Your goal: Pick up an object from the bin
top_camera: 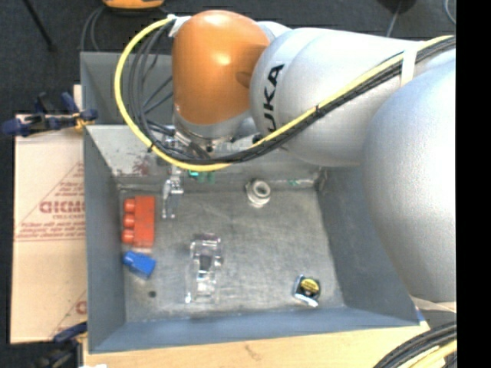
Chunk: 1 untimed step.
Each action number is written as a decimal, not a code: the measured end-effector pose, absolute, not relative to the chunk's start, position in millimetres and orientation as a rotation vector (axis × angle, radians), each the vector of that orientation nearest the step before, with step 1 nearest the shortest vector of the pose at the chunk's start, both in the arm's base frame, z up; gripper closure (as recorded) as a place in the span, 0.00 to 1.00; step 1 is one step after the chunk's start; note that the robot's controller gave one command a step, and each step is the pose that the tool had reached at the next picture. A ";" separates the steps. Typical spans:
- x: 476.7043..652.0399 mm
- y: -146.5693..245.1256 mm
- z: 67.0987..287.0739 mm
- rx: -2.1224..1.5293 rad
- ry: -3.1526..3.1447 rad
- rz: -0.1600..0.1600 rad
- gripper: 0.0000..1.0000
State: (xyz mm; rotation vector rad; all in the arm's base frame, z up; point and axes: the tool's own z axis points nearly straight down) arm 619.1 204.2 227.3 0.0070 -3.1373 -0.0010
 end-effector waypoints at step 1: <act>615.0 185.3 105.4 0.650 -3.083 -0.002 0.00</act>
Offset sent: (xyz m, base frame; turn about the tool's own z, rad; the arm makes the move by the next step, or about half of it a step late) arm -0.0067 -0.0183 -0.1236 -0.4129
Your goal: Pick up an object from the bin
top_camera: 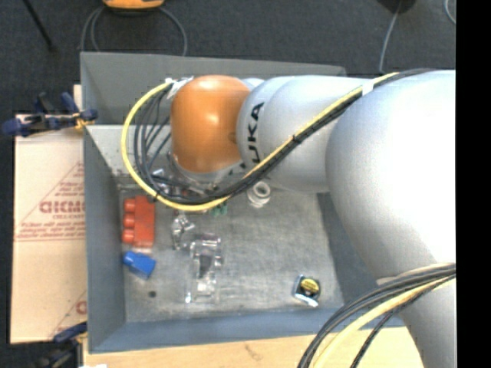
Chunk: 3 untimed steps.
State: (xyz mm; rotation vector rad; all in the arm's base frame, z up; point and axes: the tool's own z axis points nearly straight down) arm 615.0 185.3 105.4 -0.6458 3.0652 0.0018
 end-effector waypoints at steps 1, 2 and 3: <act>550.1 107.1 89.1 -0.988 2.976 -0.003 0.00; 494.8 38.3 146.1 -1.163 2.885 -0.013 0.00; 521.8 29.9 74.3 -1.041 2.955 0.003 0.00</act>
Offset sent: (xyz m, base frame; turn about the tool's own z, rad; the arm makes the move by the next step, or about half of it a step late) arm -0.0667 -0.0754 -0.0173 -0.2305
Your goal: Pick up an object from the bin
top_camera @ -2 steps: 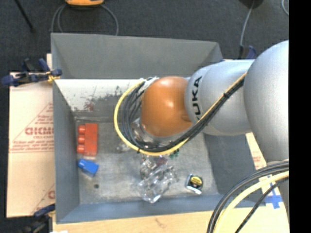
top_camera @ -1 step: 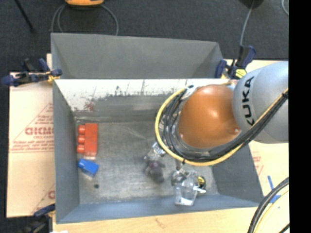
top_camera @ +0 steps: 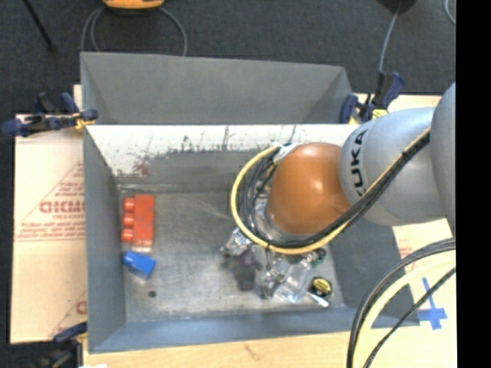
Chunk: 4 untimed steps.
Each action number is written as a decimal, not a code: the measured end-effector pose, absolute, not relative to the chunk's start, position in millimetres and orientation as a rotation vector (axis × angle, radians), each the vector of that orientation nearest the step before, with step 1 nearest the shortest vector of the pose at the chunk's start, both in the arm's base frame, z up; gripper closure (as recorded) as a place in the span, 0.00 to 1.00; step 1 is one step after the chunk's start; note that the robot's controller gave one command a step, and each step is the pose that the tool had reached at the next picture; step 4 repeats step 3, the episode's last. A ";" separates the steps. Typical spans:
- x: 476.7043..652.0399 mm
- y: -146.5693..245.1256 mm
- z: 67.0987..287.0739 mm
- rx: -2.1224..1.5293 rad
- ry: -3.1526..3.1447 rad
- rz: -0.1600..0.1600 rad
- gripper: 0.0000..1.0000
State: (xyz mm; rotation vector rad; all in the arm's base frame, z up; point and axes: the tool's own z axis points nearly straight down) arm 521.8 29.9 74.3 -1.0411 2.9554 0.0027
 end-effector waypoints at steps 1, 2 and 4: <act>521.4 27.9 76.3 -1.040 2.960 -0.002 1.00; 549.0 13.1 143.7 -1.110 2.927 -0.008 1.00; 553.5 18.5 227.4 -1.167 2.904 -0.006 1.00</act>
Offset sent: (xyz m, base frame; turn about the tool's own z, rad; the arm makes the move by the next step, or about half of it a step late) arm 0.0000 0.0000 0.0000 0.0000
